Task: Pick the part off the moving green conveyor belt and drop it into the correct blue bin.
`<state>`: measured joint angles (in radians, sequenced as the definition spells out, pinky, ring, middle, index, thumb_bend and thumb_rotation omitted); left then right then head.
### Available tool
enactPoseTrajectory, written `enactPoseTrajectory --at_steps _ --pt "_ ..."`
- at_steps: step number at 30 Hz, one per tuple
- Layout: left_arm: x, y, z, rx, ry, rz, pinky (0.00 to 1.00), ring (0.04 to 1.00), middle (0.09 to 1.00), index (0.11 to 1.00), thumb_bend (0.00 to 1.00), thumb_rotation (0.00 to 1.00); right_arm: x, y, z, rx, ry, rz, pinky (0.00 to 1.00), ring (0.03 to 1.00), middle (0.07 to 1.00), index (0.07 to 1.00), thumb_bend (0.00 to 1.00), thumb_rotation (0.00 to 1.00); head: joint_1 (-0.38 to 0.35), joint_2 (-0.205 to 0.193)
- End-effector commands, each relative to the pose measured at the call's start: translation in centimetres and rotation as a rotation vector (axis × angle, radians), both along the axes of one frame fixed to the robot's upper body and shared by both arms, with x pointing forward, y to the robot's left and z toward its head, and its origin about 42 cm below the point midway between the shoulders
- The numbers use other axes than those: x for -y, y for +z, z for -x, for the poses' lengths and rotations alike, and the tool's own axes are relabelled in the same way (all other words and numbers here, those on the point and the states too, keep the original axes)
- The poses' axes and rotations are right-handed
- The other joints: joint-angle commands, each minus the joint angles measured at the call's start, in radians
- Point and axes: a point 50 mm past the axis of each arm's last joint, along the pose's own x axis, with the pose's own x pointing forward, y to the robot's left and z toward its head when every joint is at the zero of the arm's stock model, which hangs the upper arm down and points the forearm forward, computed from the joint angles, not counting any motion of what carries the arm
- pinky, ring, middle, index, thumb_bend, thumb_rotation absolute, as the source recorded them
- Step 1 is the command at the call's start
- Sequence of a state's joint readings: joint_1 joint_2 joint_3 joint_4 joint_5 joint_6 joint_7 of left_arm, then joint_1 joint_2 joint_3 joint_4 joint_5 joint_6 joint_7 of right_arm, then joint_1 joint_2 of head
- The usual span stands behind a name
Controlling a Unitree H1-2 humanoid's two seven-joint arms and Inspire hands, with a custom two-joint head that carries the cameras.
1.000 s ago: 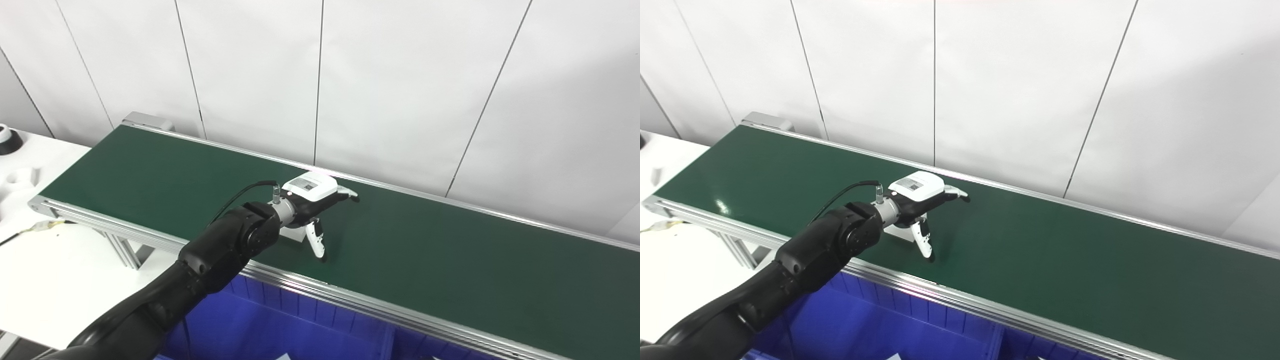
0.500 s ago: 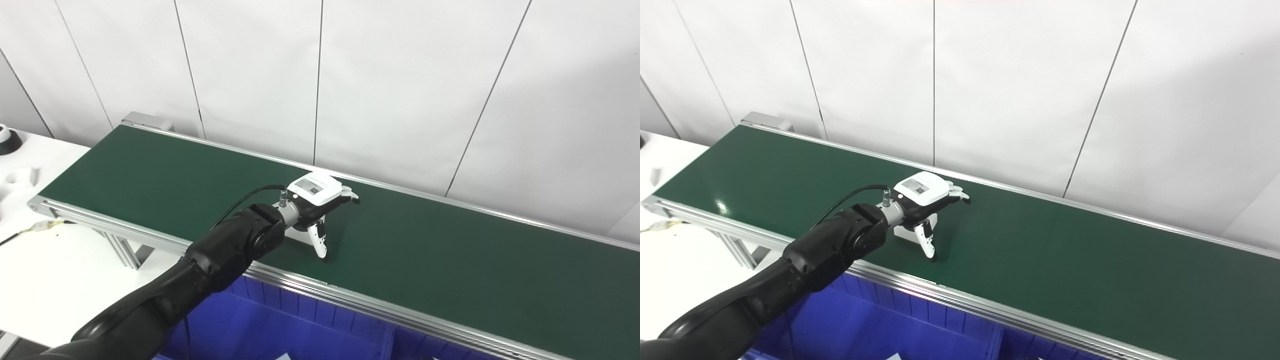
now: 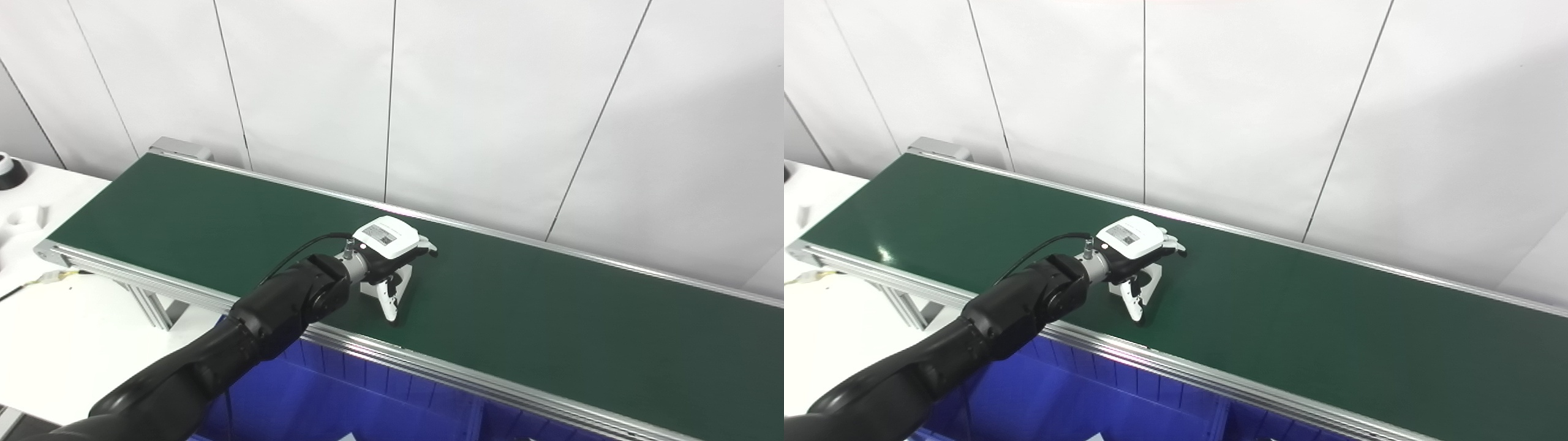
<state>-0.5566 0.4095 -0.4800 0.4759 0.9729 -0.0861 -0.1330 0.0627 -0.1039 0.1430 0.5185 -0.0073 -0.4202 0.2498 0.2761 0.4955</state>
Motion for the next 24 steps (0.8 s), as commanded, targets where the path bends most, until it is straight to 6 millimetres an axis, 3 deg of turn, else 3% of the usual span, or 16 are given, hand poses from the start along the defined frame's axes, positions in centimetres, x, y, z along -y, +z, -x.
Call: enactPoseTrajectory --at_steps 1,8,16,17,19,21,23,24 --pt "-0.2 2.9 -1.8 0.074 0.003 -0.023 0.92 0.928 0.908 0.855 1.0 0.27 -0.4 1.2 -0.7 0.085 0.007 -0.026 0.61 0.691 0.765 0.735 0.88 0.21 -0.001 0.001" --pt "-0.1 1.3 -2.8 0.067 0.052 -0.025 0.89 0.905 0.886 0.846 1.0 0.2 -0.5 1.4 -0.4 0.09 0.005 -0.029 0.62 0.689 0.765 0.735 0.88 0.21 -0.013 0.009" --pt "0.4 0.6 -2.8 0.113 0.06 0.042 0.8 0.809 0.807 0.784 0.96 0.01 -0.6 1.4 -0.3 0.092 0.006 -0.035 0.61 0.69 0.764 0.735 0.87 0.21 -0.016 0.016" --pt "0.4 0.5 -2.8 0.119 0.063 0.05 0.77 0.776 0.786 0.766 0.93 0.0 -0.6 1.4 -0.2 0.093 0.006 -0.033 0.61 0.691 0.763 0.735 0.87 0.21 -0.018 0.016" --pt "0.4 0.6 -2.9 0.124 0.076 0.059 0.64 0.649 0.741 0.733 0.77 0.0 -0.7 1.5 -0.2 0.095 0.006 -0.031 0.62 0.692 0.766 0.739 0.87 0.22 -0.023 0.017" --pt "0.4 0.7 -3.0 0.129 0.086 0.055 0.57 0.592 0.708 0.715 0.71 0.0 -0.8 1.5 -0.2 0.095 0.006 -0.034 0.62 0.693 0.767 0.74 0.87 0.22 -0.024 0.018" --pt "0.4 0.7 -3.1 0.143 0.086 0.058 0.48 0.491 0.641 0.664 0.53 0.0 -0.8 1.5 -0.3 0.096 0.006 -0.038 0.62 0.692 0.77 0.741 0.87 0.21 -0.024 0.018" --pt "0.4 0.7 -3.1 0.149 0.084 0.063 0.44 0.453 0.596 0.636 0.51 0.0 -0.8 1.5 -0.3 0.096 0.005 -0.039 0.61 0.688 0.769 0.74 0.87 0.21 -0.024 0.018"
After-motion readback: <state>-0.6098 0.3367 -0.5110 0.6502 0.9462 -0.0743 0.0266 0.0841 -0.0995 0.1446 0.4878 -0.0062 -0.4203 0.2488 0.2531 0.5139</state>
